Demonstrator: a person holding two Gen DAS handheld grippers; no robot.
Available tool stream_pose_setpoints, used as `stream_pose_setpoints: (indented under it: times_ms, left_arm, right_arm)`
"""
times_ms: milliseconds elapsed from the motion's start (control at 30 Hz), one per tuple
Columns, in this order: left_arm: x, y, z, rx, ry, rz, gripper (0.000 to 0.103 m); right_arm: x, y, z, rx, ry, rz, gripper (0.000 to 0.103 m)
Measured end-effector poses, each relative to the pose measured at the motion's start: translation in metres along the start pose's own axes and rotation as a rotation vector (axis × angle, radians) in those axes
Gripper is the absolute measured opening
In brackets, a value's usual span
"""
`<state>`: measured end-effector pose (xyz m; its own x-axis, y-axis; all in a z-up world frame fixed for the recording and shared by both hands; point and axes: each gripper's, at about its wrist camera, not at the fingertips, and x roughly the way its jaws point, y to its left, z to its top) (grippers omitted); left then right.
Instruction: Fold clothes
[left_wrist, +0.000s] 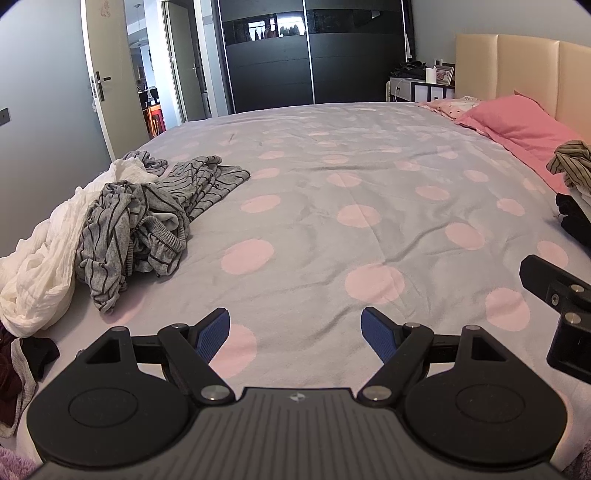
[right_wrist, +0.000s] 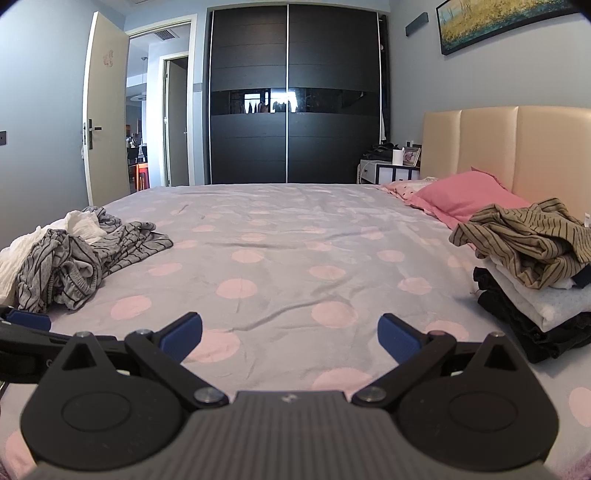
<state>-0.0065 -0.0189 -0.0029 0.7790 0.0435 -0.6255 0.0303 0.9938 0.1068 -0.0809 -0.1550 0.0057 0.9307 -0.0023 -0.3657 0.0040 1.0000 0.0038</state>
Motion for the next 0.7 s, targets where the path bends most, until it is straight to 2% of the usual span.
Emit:
stream_pose_setpoints:
  times_ms: [700]
  left_arm:
    - [-0.0033,-0.0009,0.0011,0.018,-0.019,-0.009,0.078]
  right_arm:
    - [-0.0011,0.0004,-0.0012,-0.004,-0.004,0.004,0.102]
